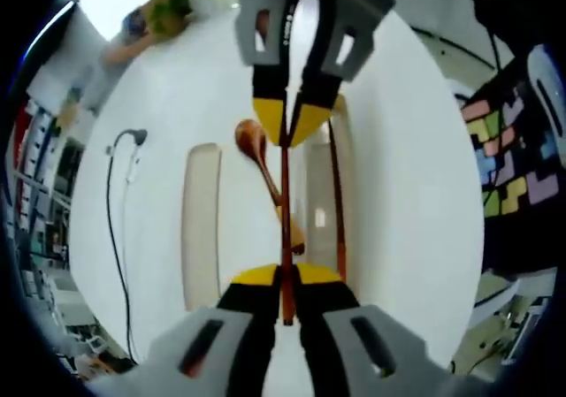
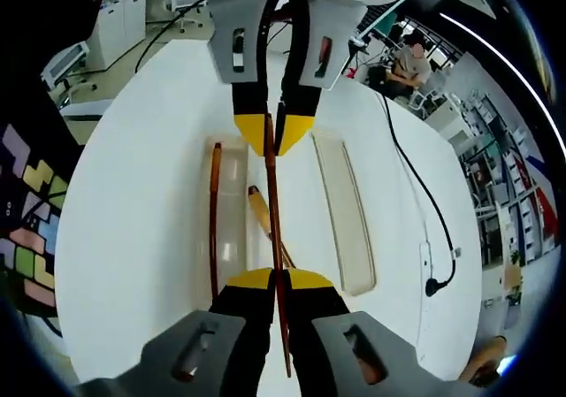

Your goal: Arrange the utensils inside the cutlery case until each visible utensil rests in its matching compartment.

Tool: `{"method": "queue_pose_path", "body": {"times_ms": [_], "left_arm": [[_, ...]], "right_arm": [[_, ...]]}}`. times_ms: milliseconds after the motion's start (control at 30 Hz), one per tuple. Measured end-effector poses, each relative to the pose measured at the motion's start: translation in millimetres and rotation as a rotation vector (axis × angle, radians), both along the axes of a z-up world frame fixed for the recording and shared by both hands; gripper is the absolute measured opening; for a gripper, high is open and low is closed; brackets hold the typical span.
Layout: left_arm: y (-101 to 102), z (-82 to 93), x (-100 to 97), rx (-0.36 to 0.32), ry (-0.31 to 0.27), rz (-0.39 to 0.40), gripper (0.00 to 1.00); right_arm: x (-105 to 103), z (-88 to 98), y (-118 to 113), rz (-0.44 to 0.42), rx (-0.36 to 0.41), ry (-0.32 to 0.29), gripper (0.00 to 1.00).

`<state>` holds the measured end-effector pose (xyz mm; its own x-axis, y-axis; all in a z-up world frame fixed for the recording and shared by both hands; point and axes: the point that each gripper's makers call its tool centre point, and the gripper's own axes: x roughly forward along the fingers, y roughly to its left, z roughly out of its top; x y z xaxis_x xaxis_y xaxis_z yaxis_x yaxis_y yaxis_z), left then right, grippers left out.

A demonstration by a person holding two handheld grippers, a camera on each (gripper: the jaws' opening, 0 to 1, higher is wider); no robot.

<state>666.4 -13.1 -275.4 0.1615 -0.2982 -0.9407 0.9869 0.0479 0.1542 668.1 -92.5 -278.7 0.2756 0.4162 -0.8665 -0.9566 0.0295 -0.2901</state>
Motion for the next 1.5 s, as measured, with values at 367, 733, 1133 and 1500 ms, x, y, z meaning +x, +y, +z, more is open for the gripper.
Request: {"method": "queue_pose_path", "body": {"times_ms": [367,733,1133,1500], "left_arm": [[2,-9.4,-15.9,0.007,0.045,-0.008,0.06],[5,-24.0,-30.7,0.001,0.087,-0.005,0.06],[2,-38.8,-36.5,0.006,0.115,-0.014,0.06],[2,-49.2,-34.8,0.011,0.138,-0.012,0.06]], "right_arm": [[-19,-7.7,2,-0.005,0.008,0.066,0.02],[-37,-18.1,3,0.004,0.004,0.115,0.02],[-41,-35.3,-1,-0.001,-0.009,0.154,0.02],[-40,-45.9,0,-0.003,-0.016,0.183,0.02]]}}
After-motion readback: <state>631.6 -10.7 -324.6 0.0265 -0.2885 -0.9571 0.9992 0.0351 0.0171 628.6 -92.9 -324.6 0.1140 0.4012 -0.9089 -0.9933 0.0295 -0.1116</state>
